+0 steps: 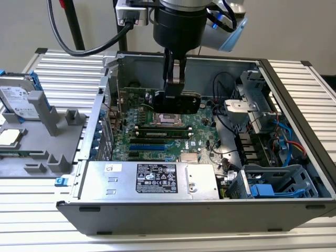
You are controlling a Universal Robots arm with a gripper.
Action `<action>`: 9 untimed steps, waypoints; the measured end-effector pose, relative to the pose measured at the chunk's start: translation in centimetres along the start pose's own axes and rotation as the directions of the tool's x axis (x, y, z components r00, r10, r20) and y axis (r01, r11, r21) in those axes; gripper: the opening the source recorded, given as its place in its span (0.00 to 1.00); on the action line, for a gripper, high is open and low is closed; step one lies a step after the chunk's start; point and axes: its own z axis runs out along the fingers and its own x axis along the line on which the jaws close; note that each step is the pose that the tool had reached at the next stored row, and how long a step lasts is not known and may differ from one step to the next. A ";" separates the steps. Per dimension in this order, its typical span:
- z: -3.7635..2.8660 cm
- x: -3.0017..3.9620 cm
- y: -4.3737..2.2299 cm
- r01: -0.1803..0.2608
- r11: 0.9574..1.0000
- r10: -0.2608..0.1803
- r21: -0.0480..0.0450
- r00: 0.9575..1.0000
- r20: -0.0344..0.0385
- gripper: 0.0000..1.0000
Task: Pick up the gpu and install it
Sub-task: 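Insert the gpu into the slot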
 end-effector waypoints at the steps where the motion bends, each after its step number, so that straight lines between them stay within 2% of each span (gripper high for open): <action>1: 0.05 0.00 -0.01 0.000 1.000 0.000 0.000 1.000 0.000 0.00; 9: 0.41 -0.01 -0.42 0.000 1.000 0.000 0.000 1.000 0.000 0.00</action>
